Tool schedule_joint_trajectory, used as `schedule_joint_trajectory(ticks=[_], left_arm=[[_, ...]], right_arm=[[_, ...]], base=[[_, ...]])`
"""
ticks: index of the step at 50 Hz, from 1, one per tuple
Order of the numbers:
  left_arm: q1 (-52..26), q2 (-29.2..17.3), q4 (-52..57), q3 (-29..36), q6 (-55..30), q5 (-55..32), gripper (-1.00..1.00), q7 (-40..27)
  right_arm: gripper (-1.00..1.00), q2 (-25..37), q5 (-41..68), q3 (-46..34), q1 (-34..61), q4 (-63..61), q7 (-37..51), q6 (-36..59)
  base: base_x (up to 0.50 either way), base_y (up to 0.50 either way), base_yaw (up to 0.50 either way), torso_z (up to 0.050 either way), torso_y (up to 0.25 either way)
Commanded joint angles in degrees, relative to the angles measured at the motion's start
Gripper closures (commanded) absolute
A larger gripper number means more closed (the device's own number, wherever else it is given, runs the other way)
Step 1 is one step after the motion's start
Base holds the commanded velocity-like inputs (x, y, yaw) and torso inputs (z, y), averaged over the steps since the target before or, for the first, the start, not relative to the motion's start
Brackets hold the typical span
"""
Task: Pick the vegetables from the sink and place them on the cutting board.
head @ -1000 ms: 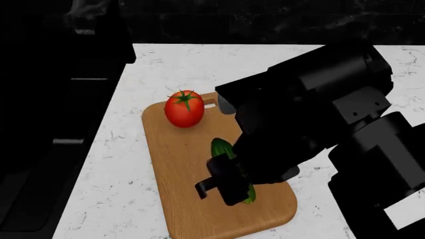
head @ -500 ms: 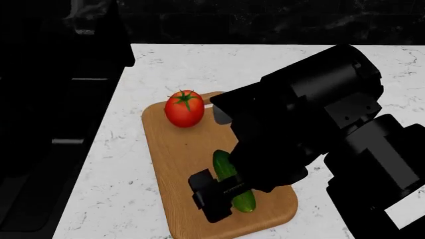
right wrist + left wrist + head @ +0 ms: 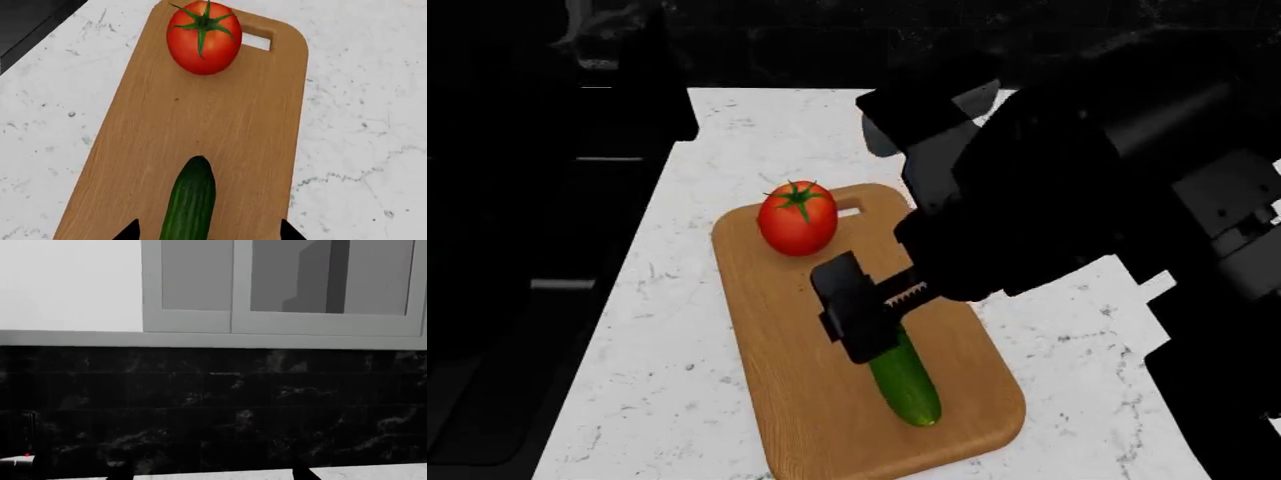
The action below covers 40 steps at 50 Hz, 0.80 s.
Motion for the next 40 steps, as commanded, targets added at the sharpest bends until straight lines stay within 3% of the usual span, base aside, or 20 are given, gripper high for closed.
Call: schedule_joint_trajectory(ticks=[1,6,13,22,28,35,37,38,40], left_arm=[[3.64,-1.7,2.83,0.15,2.25,0.94,-1.0,-1.49],[7.28,-4.09,8.23,-0.17,6.82,5.66,-1.0,-6.89],[15.45,-6.18,13.35,-1.48,18.77,12.71,-1.0,-6.79],[21.77,-7.75,19.72,-1.35,25.72,24.87,-1.0,-13.23],[23.07,-8.34,20.95,-1.66,27.21,27.91,-1.0,-14.33],[23.78,-8.0,21.63,-2.8,28.05,27.29,-1.0,-16.26],[23.66,-8.82,24.12,-2.92,27.73,28.08,-1.0,-17.24],[24.01,-11.64,31.75,-3.68,27.54,32.78,-1.0,-20.7],[24.17,-11.99,33.01,-3.77,27.22,33.72,-1.0,-21.51]], right_arm=[[-1.0,6.59,-0.37,7.0,-6.06,-13.58,9.9,-12.52],[-1.0,10.81,-3.22,9.75,-14.39,-21.7,13.81,-23.02],[-1.0,16.68,-7.75,15.11,-28.18,-36.0,17.01,-41.31],[-1.0,20.8,-15.79,21.24,-48.71,-42.56,16.46,-67.29],[-1.0,25.62,-17.28,22.74,-54.68,-52.24,20.55,-71.04],[-1.0,24.95,-19.04,23.1,-54.27,-53.37,25.42,-70.06],[-1.0,25.34,-20.16,23.31,-53.99,-56.08,28.63,-69.17],[-1.0,28.39,-22.33,26.22,-57.56,-62.79,34.05,-72.53],[-1.0,29.2,-22.78,26.63,-58.33,-64.25,35.01,-72.93]], base=[[0.0,0.0,0.0,0.0,0.0],[0.0,0.0,0.0,0.0,0.0],[0.0,0.0,0.0,0.0,0.0],[0.0,0.0,0.0,0.0,0.0],[0.0,0.0,0.0,0.0,0.0],[0.0,0.0,0.0,0.0,0.0],[0.0,0.0,0.0,0.0,0.0],[0.0,0.0,0.0,0.0,0.0],[0.0,0.0,0.0,0.0,0.0]])
